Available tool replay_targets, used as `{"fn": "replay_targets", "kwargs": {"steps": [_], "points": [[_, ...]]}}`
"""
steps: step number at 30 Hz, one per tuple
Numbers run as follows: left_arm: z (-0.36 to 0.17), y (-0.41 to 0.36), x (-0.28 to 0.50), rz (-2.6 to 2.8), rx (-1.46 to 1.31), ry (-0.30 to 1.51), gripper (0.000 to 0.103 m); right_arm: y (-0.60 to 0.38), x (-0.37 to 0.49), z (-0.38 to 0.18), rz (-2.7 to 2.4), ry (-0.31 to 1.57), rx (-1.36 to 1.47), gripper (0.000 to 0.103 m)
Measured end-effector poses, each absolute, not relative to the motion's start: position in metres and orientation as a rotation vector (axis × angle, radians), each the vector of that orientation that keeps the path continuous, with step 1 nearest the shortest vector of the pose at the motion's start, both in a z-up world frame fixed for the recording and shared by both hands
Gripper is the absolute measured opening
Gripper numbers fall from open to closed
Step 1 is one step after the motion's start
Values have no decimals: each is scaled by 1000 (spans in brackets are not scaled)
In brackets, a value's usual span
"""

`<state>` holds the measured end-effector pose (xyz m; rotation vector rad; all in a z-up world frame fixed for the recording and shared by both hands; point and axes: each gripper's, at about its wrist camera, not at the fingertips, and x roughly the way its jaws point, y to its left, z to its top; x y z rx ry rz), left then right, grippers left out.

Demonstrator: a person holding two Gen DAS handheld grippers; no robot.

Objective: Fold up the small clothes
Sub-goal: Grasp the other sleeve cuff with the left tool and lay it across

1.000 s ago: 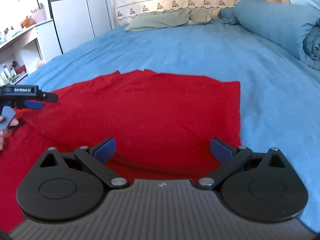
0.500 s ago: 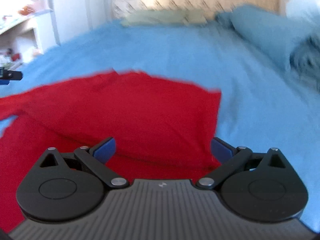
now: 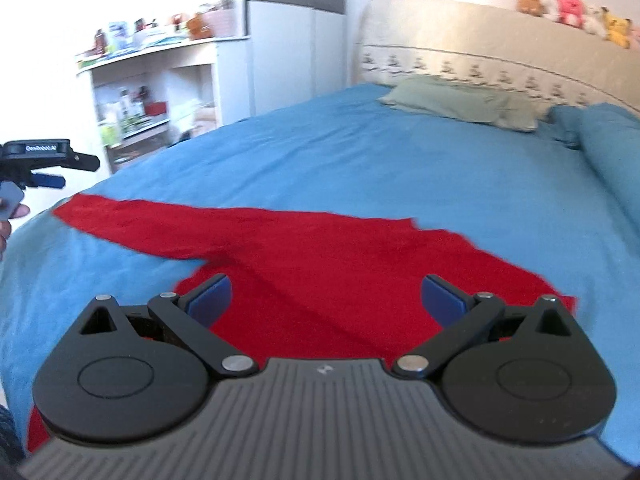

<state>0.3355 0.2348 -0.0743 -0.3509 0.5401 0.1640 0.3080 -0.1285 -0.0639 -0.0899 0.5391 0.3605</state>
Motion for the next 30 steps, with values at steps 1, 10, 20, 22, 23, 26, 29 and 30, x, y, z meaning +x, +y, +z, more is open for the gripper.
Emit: {"fn": "replay_targets", "kwargs": {"steps": [1,10,20,22,23,26,29,30], "points": [[-83,251,330,192,-390,536,103,-115,309,-69,374,544,-89,103],[-151,349,333,347,-717,479,86,-22,324,-124,376,563,-128,103],[-174,386,364,411,-744,472,34,3,340,-148,377,569,-101,103],[-176,394,371,429,-748,478,10,4,341,-150,370,569,-91,103],[-177,397,374,431,-754,483,4,4,342,-151,368,567,-85,103],[-176,400,374,412,-773,474,4,3,341,-151,365,558,-73,103],[-162,392,371,404,-727,454,3,1,341,-150,357,551,-68,103],[-154,387,369,396,-715,439,3,-1,341,-148,352,548,-66,103]]}}
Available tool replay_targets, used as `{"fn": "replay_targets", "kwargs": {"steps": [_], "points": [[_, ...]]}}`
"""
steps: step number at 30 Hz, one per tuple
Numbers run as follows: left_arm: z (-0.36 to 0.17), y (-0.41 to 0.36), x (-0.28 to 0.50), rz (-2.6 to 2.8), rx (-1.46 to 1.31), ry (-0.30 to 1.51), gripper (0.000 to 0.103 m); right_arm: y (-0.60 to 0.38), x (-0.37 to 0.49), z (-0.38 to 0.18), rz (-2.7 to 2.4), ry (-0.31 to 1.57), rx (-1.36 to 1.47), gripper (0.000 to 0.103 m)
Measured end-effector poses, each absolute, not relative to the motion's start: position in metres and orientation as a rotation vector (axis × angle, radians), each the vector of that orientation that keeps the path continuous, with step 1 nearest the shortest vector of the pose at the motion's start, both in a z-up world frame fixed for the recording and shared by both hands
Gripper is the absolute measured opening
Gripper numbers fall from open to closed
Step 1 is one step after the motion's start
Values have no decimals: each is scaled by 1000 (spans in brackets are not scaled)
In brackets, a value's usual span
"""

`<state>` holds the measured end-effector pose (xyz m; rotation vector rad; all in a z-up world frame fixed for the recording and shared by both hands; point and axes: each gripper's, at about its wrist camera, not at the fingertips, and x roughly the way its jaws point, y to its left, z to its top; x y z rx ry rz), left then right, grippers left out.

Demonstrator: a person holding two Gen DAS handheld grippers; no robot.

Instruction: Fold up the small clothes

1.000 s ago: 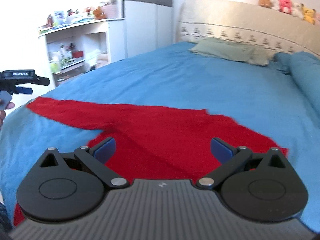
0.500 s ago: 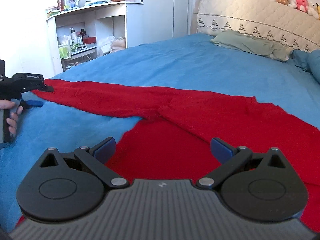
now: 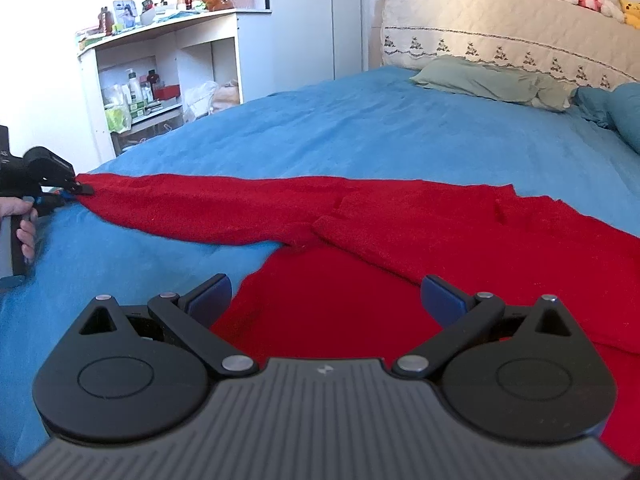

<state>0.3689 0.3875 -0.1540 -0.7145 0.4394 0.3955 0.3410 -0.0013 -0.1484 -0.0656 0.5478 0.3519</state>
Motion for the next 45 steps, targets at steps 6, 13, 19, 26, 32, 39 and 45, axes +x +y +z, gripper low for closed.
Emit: {"fn": "replay_targets", "kwargs": {"steps": [6,13,19,26,32,39,45], "points": [[-89,327,379,274,-565,381,3,-29,338,-133,282,532,-64,103],[-31,188,415,-49,-462,371,3,-93,326,-110,193,499,-34,103],[-39,42,442,-288,-378,454,3,-156,307,-95,98,464,-35,103],[-110,-73,457,-410,-328,626,3,-227,289,-98,0,490,-16,103],[-160,-107,464,-415,-273,711,4,-264,281,-110,-44,518,12,103],[-159,-99,442,-477,-221,709,62,-270,282,-115,-51,522,35,103],[-127,-48,406,-417,-189,624,103,-258,293,-99,-26,493,0,103]]}}
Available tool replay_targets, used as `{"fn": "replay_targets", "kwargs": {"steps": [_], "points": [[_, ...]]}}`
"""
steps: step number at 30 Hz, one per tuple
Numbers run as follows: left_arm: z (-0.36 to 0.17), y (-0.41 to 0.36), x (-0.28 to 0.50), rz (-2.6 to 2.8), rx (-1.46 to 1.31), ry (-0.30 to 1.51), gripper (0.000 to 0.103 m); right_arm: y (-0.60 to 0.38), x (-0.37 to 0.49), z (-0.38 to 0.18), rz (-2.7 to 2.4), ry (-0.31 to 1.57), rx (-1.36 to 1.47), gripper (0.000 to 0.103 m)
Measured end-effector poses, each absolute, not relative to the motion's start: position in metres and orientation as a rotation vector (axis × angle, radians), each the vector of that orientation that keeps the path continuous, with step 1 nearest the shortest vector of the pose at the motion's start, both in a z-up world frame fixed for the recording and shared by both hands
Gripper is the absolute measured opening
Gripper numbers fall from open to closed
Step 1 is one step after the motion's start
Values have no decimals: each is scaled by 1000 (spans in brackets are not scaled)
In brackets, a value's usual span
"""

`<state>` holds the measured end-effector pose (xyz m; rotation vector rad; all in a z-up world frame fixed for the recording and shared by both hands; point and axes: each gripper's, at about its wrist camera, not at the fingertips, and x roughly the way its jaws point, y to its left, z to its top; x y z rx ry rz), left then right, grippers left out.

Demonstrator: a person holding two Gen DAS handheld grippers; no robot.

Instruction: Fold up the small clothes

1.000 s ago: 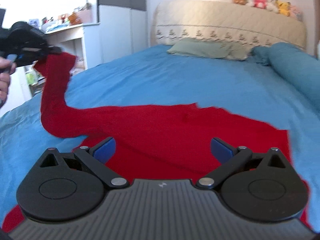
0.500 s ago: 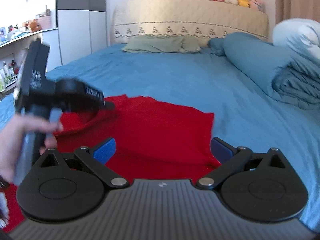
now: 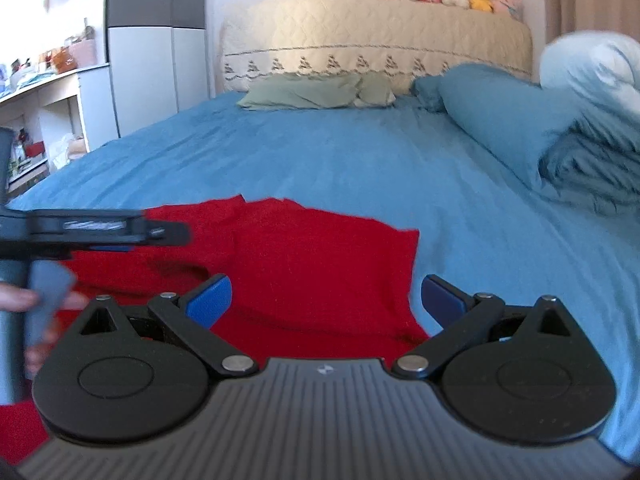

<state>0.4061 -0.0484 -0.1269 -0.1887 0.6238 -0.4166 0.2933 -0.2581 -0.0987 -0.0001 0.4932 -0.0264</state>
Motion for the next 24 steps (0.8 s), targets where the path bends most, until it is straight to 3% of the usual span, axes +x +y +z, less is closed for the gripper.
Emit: {"fn": "replay_targets", "kwargs": {"steps": [7,14,15,17,21,24], "points": [[-132,24,387,-288,-148,663,103,-210,328,-104,102,516,-135,103],[-146,61,376,-243,-147,675,103,-134,370,-137,206,535,-440,103],[-147,62,376,-240,-147,675,103,-125,376,-142,218,541,-485,98],[-150,66,376,-236,-152,674,103,-111,389,-152,227,554,-574,79],[-152,73,375,-234,-168,666,103,-91,409,-172,246,563,-705,71],[-154,77,375,-234,-171,666,103,-82,415,-183,273,569,-776,58]]}}
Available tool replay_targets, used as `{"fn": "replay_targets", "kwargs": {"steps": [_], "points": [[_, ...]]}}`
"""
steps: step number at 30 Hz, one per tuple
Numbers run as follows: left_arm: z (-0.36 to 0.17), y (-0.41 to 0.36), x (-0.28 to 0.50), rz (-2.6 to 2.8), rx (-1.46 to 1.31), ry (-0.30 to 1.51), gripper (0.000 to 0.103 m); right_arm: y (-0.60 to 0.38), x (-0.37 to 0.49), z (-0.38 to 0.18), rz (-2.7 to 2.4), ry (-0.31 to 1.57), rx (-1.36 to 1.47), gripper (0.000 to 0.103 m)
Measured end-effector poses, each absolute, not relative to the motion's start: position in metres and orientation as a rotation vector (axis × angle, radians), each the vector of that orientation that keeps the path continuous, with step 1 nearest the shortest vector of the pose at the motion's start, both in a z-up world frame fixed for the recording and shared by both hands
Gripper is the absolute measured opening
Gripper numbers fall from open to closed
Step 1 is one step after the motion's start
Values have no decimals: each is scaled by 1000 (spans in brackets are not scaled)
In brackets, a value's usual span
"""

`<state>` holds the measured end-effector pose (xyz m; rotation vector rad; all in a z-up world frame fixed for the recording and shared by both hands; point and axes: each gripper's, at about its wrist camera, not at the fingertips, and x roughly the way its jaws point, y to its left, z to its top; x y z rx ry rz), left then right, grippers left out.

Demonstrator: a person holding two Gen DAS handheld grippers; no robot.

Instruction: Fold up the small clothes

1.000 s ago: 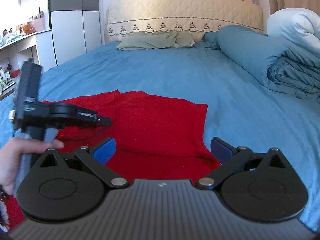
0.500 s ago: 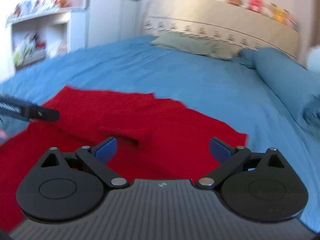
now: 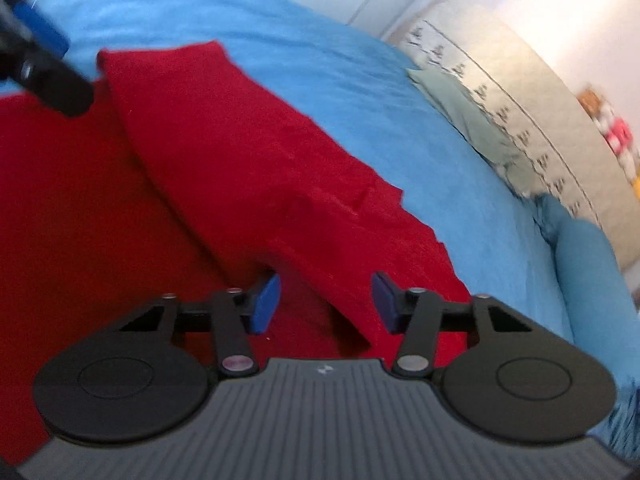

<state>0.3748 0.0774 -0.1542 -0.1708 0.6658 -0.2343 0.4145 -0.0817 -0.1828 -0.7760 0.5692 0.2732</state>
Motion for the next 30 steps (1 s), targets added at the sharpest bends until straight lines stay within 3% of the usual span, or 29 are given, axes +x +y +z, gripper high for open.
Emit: {"fn": "replay_targets", "kwargs": {"steps": [2,7,24,30], "points": [[-155,78,376,-237,-175,668,103,-77,419,-187,283,581,-788,42],[-156,77,375,-239,-178,667,103,-74,422,-190,282,592,-781,21],[-156,69,375,-252,-147,700,103,-179,453,-99,89,541,-322,20],[-161,64,377,-260,-133,711,103,-241,442,-99,-51,537,-192,20]]}}
